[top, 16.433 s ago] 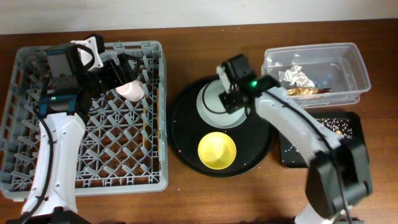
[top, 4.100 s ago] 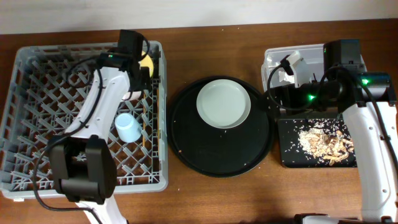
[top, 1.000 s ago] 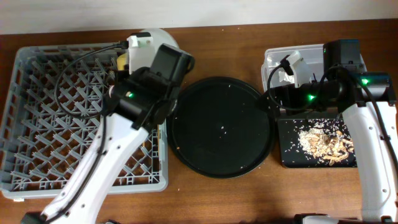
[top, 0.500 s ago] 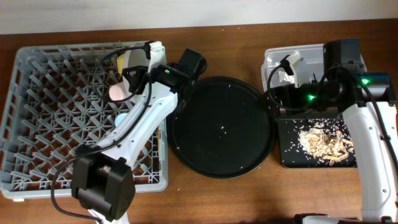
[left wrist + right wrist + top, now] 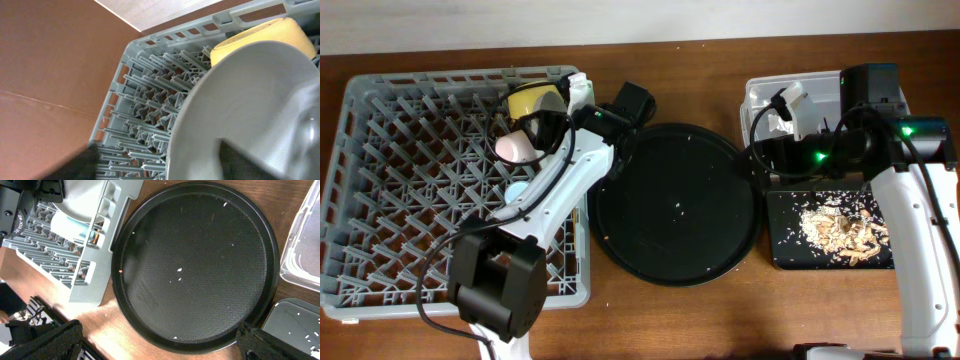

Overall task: Sort waste into correct bins and load items into the dishwasher rack
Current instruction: 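Stand the white plate upright in the rack and release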

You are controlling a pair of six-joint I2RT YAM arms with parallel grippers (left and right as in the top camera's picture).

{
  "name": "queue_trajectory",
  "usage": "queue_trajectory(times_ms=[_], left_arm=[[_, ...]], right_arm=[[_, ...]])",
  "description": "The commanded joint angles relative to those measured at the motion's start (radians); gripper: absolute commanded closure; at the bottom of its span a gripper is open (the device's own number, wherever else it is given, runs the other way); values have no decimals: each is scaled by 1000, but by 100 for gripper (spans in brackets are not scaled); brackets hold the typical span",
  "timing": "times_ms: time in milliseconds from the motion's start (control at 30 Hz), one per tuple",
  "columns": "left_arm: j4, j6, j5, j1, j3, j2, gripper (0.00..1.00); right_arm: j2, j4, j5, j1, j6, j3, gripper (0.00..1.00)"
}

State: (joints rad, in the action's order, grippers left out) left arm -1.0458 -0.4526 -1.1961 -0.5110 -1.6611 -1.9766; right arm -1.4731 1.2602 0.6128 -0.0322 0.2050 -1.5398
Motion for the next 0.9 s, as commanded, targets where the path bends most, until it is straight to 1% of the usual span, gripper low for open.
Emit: queue_trajectory(times_ms=[0,33,67,133,167,200,267,300,333,367,400,500,633,867], left_arm=[[0,-7,-3,2,-2,10,3],[1,-7,3,2,-7,25,1],[2,-6,50,3,-24,59,1],[2,17,245,20,-82,138,1],[2,55,433,47,-123,196,1],[5,108,678,93,-163,261,1],[43,167,1080,217,-178,381,1],[50,167,1181,264,-178,414,1],[54,167,1284,345,-178,456,1],[54,166,1313,418,-178,481,1],[49,166,1313,458,-178,489,1],[-14,167,1312,519,-178,488,1],[-76,166,1312,521,-178,488,1],[-78,166,1312,521,-178,488,1]], right_arm=[[2,1,-1,-5,-1,-1,1],[2,1,-1,-5,-1,-1,1],[2,1,-1,-5,-1,-1,1],[2,1,-1,-5,-1,-1,1],[2,1,-1,-5,-1,-1,1],[2,1,-1,-5,-1,-1,1],[2,1,-1,-5,-1,-1,1],[2,1,-1,-5,-1,-1,1],[2,1,-1,-5,-1,-1,1],[2,1,-1,-5,-1,-1,1],[2,1,-1,-5,-1,-1,1],[2,1,-1,-5,-1,-1,1],[2,1,-1,-5,-1,-1,1],[0,0,-2,-5,-1,-1,1]])
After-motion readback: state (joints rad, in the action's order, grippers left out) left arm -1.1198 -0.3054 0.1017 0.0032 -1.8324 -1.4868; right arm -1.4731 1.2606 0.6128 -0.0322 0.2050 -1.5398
